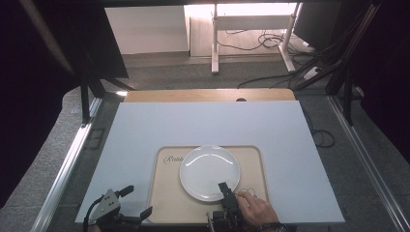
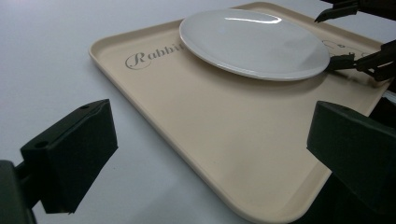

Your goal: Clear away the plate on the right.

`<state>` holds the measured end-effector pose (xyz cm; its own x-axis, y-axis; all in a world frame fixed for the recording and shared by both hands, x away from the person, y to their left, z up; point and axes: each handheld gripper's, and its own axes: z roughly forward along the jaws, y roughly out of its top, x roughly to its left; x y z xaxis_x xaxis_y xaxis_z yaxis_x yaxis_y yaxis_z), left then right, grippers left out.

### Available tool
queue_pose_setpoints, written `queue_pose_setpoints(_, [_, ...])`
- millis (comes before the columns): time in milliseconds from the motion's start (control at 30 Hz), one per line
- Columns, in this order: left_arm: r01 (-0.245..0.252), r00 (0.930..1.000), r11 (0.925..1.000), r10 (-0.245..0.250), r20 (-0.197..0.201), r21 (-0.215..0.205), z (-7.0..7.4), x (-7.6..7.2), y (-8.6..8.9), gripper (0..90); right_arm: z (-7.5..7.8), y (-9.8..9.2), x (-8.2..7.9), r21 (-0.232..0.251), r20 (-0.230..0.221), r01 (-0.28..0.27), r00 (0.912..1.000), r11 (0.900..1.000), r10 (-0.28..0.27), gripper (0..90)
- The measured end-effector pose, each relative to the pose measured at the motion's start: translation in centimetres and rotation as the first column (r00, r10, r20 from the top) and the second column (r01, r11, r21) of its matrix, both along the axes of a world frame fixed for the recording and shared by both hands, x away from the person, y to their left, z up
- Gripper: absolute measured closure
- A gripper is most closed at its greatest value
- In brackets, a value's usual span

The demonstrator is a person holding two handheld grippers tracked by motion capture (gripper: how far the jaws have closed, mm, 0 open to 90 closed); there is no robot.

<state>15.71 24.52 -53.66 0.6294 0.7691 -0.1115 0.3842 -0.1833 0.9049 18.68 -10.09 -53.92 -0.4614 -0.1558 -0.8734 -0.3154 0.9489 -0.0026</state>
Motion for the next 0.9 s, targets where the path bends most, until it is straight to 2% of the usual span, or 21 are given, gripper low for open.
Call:
queue_pose_setpoints(67, [0.000, 1.0000, 1.0000, 0.000, -0.001, 0.000, 0.0, 0.0, 0.0, 1.2, 0.2, -0.3, 0.0, 0.022, 0.006, -0.005, 1.0000, 1.000, 0.005, 37.2])
queue_pose_setpoints(133, [0.000, 1.0000, 1.0000, 0.000, -0.001, 0.001, 0.0, 0.0, 0.0, 1.2, 0.4, -0.4, 0.0, 0.018, 0.009, -0.009, 0.9999, 1.000, 0.008, 36.3])
queue_pose_setpoints(167, [-0.001, 1.0000, 1.0000, 0.001, -0.001, 0.001, 0.0, 0.0, 0.0, 1.2, 0.6, -0.6, 0.0, 0.019, -0.005, -0.005, 1.0000, 1.000, 0.005, 35.6])
queue_pose_setpoints(500, [-0.002, 1.0000, 1.0000, 0.002, -0.001, 0.003, 0.0, 0.0, 0.0, 1.2, 1.4, -1.8, -0.2, 0.067, -0.026, 0.008, 0.9997, 0.998, -0.006, 32.1])
queue_pose_setpoints(567, [-0.001, 1.0000, 1.0000, 0.001, -0.001, 0.003, 0.0, 0.0, 0.0, 1.3, 1.7, -2.1, -0.1, 0.084, -0.045, 0.013, 0.9990, 0.996, -0.010, 31.7])
queue_pose_setpoints(700, [-0.002, 1.0000, 1.0000, 0.002, -0.002, 0.003, 0.0, 0.0, 0.0, 1.3, 2.2, -2.7, 0.1, 0.123, -0.074, 0.030, 0.9971, 0.992, -0.021, 30.9])
queue_pose_setpoints(900, [-0.002, 1.0000, 1.0000, 0.002, -0.002, 0.004, 0.0, 0.0, 0.0, 1.3, 2.8, -3.5, 0.4, 0.188, -0.109, 0.061, 0.9932, 0.980, -0.041, 29.7])
